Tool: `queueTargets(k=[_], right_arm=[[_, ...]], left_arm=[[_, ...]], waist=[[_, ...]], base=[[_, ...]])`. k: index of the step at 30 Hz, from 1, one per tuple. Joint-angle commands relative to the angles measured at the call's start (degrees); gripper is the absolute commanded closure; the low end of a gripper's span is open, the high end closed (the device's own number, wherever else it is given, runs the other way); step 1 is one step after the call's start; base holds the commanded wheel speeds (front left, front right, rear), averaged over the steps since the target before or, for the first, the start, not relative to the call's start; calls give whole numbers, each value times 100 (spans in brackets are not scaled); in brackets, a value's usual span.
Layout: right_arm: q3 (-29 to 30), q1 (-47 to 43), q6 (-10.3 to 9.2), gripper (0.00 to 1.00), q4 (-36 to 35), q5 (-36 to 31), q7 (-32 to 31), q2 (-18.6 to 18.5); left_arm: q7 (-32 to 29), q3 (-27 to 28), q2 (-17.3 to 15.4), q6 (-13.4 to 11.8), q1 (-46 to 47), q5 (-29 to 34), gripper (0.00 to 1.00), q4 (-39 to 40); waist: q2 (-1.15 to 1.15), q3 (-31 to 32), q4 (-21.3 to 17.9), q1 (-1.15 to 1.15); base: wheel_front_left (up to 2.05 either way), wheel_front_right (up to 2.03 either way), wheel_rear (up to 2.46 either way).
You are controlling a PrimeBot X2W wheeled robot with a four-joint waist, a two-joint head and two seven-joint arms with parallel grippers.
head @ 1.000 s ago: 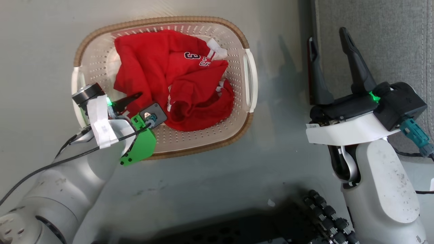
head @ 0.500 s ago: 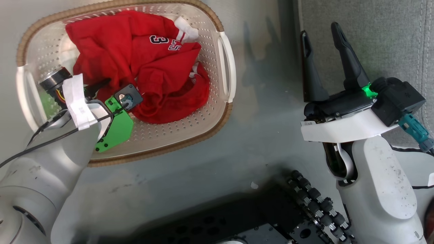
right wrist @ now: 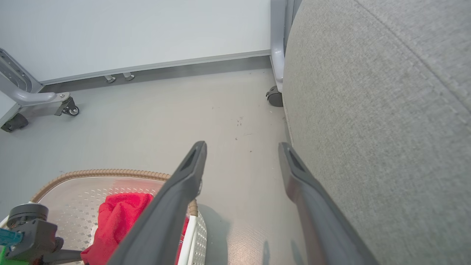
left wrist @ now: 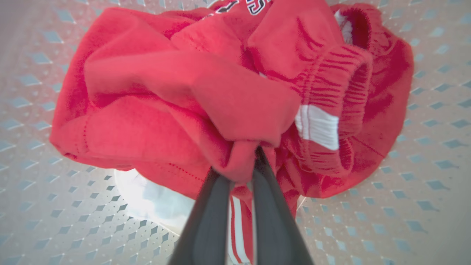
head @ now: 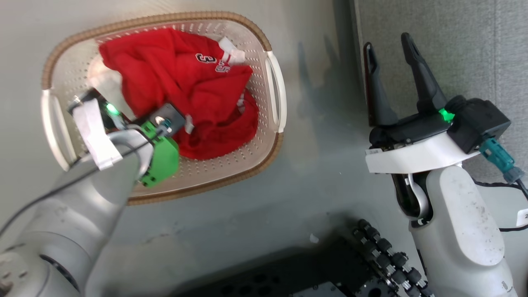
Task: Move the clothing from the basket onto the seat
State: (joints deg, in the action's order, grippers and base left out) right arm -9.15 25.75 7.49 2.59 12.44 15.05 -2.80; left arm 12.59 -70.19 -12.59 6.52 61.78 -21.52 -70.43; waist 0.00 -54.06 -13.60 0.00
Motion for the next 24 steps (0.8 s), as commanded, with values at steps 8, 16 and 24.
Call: queueTargets(k=[8,16,24], right_arm=[[-60,-457,0,0,280,-256,19,-19],[-158,-1068,0,0,525,-393,20,-21],[-270,-1683,0,0,763,-398,19,-20]], left_arm=[[266,499,307,-224,-807,-518,100,438],[262,1131,38,-629,-1890,-424,100,1877],[264,1952,-156,-930,-2868,-286,100,3103]], waist=[[0,1631,554,0],[0,3058,807,0],[0,4136,858,0]], base=[[0,0,0],[0,0,0],[0,0,0]])
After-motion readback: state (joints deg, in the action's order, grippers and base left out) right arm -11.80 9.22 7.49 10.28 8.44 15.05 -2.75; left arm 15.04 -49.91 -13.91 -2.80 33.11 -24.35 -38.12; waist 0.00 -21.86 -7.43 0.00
